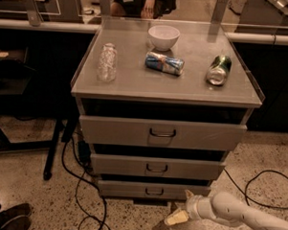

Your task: Open bottom drawer

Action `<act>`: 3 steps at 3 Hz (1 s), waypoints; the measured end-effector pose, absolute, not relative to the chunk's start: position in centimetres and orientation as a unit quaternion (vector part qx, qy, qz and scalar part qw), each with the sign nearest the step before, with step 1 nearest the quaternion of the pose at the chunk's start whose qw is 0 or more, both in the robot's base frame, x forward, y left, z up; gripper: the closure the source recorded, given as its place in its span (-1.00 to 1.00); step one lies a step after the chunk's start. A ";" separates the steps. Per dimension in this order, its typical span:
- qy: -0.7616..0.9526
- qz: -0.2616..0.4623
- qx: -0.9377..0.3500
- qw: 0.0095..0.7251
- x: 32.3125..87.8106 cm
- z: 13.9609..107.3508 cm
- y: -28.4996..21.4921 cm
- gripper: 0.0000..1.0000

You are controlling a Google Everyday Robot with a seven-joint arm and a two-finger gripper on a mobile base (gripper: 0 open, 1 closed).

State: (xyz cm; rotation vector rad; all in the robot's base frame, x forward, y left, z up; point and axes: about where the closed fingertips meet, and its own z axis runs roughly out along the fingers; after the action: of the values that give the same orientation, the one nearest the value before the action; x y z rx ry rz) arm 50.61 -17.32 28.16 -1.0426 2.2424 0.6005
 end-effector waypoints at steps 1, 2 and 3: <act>0.852 0.227 -0.369 0.294 51.9 26.5 -16.8 -1.00; 0.862 0.223 -0.345 0.298 53.5 25.3 -16.6 -1.00; 0.867 0.200 -0.329 0.316 56.9 24.3 -17.1 -1.00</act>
Offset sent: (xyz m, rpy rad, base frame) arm 0.0469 0.0045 -0.0402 0.0231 0.0253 -0.1605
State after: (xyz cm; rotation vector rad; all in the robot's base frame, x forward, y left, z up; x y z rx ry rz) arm 56.88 -17.11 24.34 -0.8666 2.2829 0.5269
